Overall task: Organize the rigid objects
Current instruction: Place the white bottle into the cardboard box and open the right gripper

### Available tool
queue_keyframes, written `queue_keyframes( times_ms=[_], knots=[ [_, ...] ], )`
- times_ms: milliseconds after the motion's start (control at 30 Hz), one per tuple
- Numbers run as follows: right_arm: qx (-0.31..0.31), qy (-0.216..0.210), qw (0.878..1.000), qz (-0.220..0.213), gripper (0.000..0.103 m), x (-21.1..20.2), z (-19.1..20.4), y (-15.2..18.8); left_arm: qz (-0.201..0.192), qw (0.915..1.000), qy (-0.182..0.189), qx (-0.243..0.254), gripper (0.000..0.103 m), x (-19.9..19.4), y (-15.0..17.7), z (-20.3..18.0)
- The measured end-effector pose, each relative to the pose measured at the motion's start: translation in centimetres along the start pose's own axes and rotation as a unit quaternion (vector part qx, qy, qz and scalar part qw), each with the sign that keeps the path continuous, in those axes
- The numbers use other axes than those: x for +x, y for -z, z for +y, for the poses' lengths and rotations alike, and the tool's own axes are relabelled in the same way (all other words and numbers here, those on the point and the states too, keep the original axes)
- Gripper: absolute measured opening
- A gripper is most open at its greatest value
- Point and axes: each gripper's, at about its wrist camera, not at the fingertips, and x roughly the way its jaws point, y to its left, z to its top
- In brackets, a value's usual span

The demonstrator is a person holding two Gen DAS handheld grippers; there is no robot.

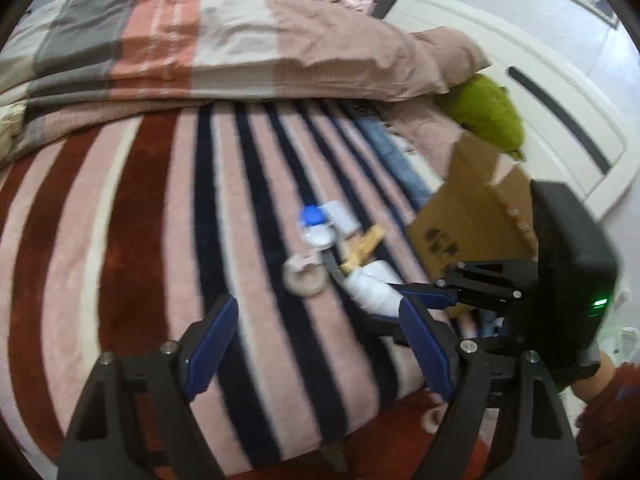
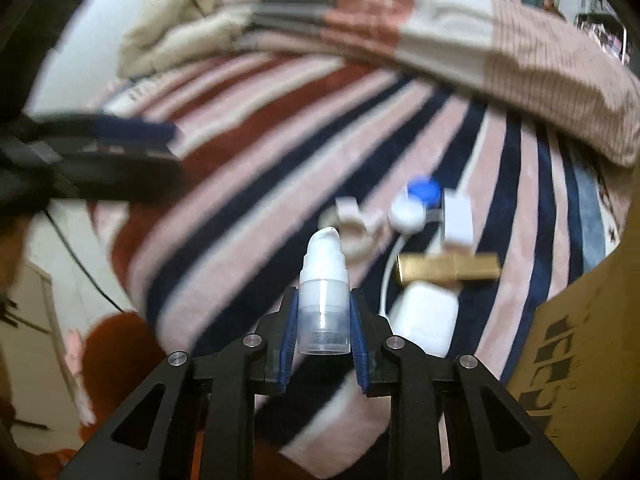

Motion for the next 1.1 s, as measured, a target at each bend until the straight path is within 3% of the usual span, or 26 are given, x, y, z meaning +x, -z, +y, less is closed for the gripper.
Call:
queue_keyframes(
  times_ms=[100,167,300,533,733,900,1100],
  knots=[
    [-0.005,-0.03,0.998,-0.046,0.02,-3.5,0.8,-1.4,-0.015,0.9994,0.031,0.011,0.079,-0.6,-1.1,-1.8],
    [-0.007,-0.04,0.997,-0.067,0.02,-5.4,0.9,-1.9,-0.024,0.9984,0.048,0.016,0.072,-1.0,-1.9,-2.9],
    [-0.011,-0.045,0.993,-0.11,0.02,-9.2,0.4,-2.4,-0.04,0.994,0.096,0.032,0.037,-1.4,-3.9,-5.7],
    [0.011,-0.018,0.99,-0.141,0.02,-12.3,-3.9,-1.4,-0.032,0.9909,0.102,0.082,0.037,0.9,-7.2,-11.6],
    [0.053,0.016,0.988,-0.143,0.02,-15.2,-9.3,0.6,0.008,0.9855,0.124,0.116,0.037,5.1,-10.2,-16.8],
    [0.096,0.042,0.987,-0.121,0.02,-16.1,-13.5,2.3,0.068,0.9816,0.116,0.135,0.037,9.7,-11.7,-20.6],
    [0.127,0.058,0.988,-0.062,0.02,-14.8,-16.6,3.6,0.114,0.9798,0.09,0.137,0.039,12.8,-11.9,-21.6]
  ],
)
